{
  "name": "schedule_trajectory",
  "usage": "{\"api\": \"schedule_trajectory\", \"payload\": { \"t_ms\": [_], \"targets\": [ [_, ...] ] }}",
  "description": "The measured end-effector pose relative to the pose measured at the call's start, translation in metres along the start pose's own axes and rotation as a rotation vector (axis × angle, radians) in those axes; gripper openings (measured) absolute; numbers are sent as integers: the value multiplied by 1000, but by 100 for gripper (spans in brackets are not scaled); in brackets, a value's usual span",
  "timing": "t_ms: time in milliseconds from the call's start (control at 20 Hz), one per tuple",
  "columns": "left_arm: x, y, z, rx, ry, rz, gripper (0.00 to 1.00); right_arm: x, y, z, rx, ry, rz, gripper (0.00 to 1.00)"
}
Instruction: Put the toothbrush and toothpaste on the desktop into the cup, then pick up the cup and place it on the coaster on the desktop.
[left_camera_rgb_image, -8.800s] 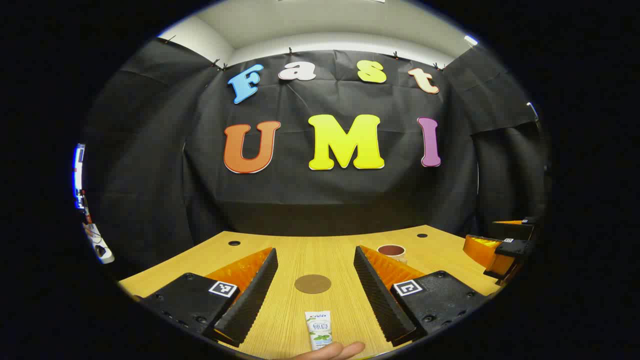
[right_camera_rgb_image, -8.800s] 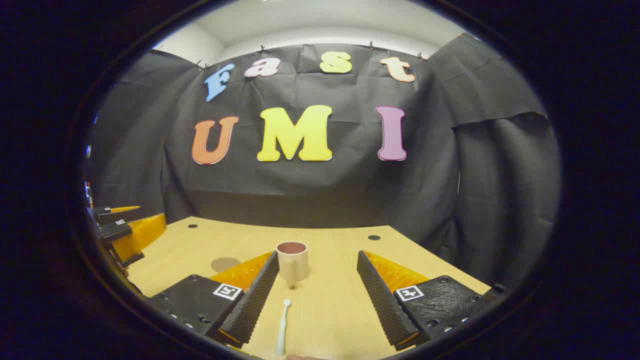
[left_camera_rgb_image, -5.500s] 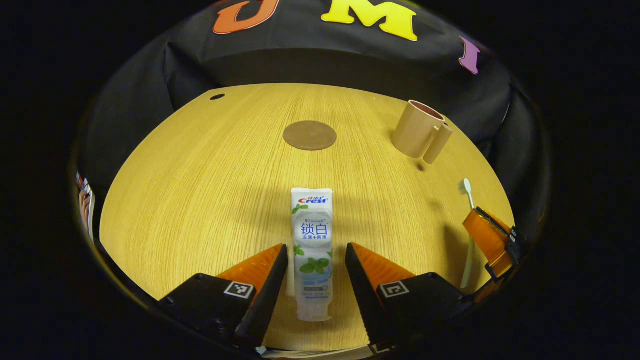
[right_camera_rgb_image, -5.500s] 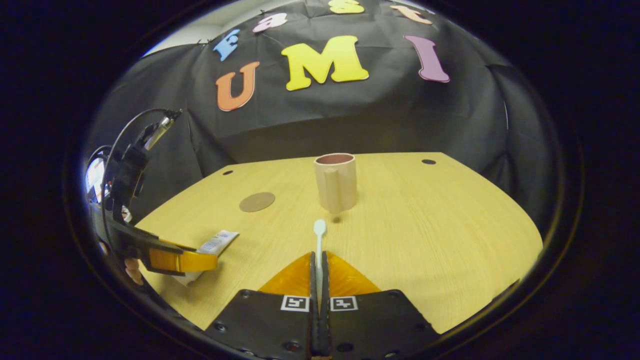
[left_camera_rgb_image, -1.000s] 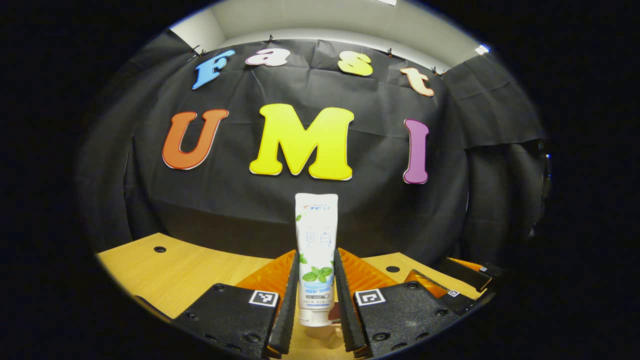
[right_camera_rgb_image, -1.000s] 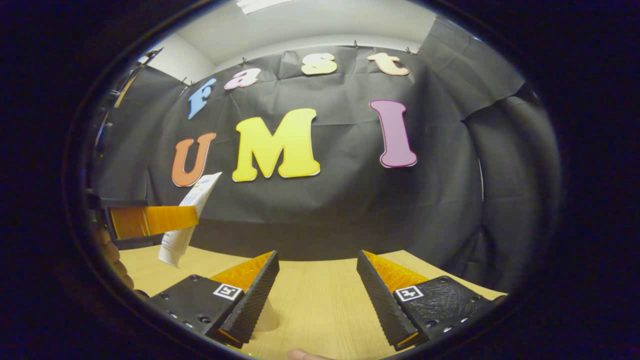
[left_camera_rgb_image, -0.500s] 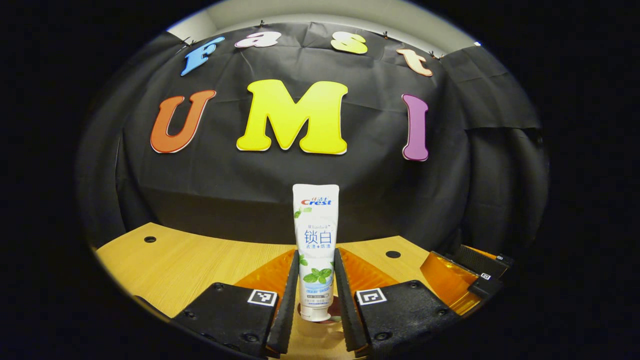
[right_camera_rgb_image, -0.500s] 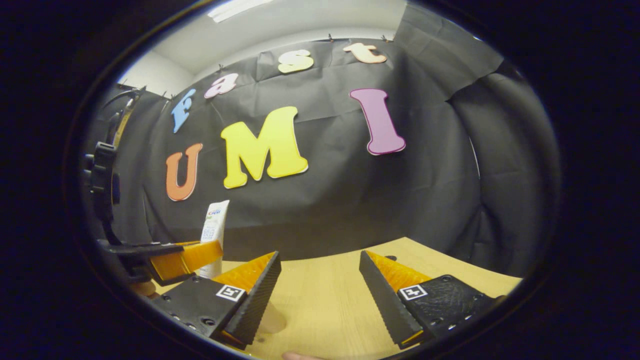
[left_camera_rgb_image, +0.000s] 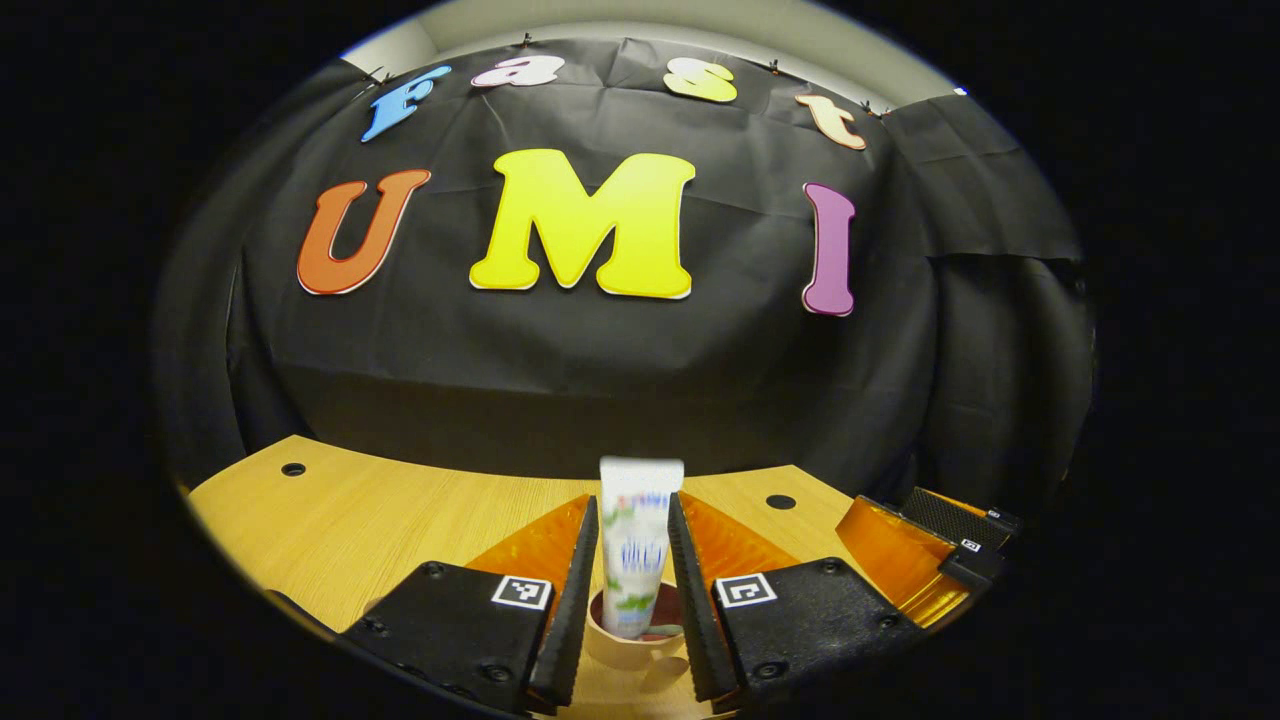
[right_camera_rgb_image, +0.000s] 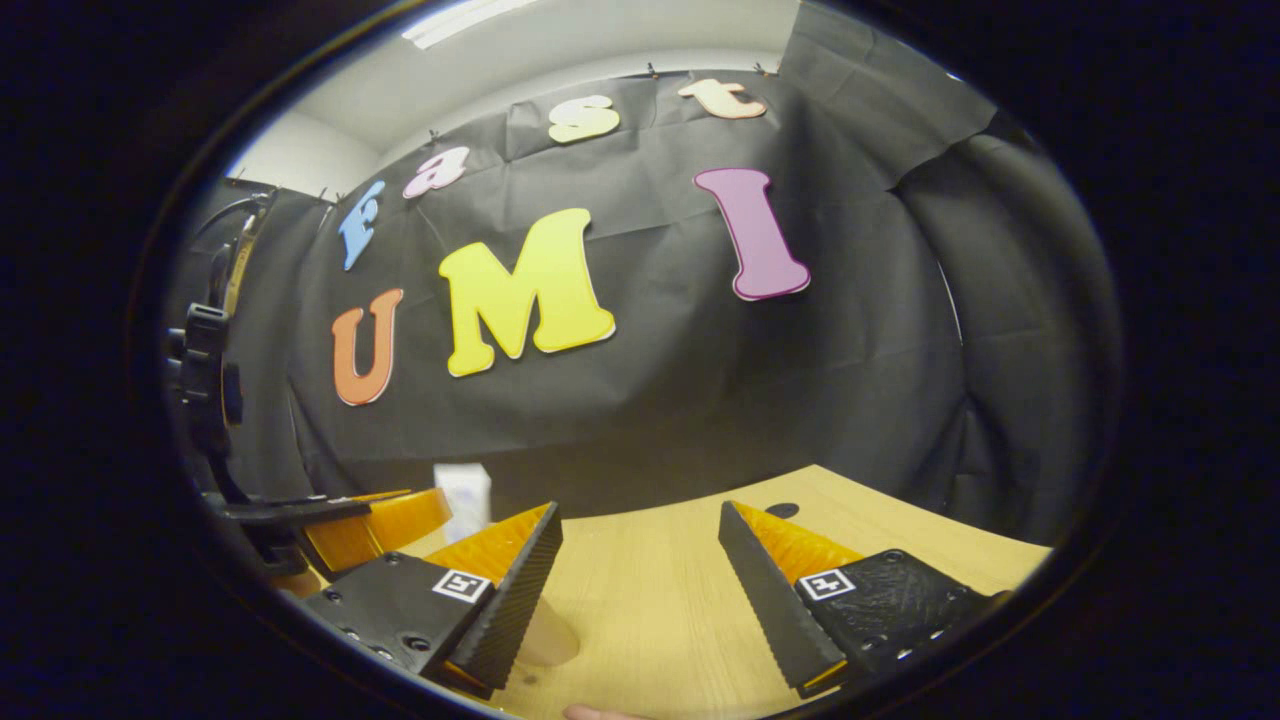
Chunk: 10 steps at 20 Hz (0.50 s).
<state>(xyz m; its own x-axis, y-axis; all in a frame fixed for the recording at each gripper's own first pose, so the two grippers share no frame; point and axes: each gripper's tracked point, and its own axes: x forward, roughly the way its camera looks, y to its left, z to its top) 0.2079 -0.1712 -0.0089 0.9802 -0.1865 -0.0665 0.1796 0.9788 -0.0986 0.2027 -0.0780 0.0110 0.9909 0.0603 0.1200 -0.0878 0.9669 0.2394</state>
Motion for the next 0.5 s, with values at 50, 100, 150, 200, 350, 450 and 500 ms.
{"api": "schedule_trajectory", "payload": {
  "t_ms": [50,100,150,200,350,450,500],
  "targets": [
    [-1,0,1,-7,-7,-3,45,0,-1,1,3,0,-2,96],
    [0,-2,1,-9,-6,-9,46,-1,-1,0,9,2,0,96],
    [-2,-3,0,-8,1,-12,46,0,-1,0,12,4,0,96],
    [-5,-1,-1,-5,5,-11,46,0,-2,-2,11,5,-3,96],
    [-12,9,0,-9,8,8,46,2,2,-8,-30,20,-9,96],
    [-21,16,1,-9,3,15,52,0,12,-13,-62,29,7,96],
    [-26,20,2,-2,-1,18,60,-1,17,-16,-82,37,14,96]
  ]
}}
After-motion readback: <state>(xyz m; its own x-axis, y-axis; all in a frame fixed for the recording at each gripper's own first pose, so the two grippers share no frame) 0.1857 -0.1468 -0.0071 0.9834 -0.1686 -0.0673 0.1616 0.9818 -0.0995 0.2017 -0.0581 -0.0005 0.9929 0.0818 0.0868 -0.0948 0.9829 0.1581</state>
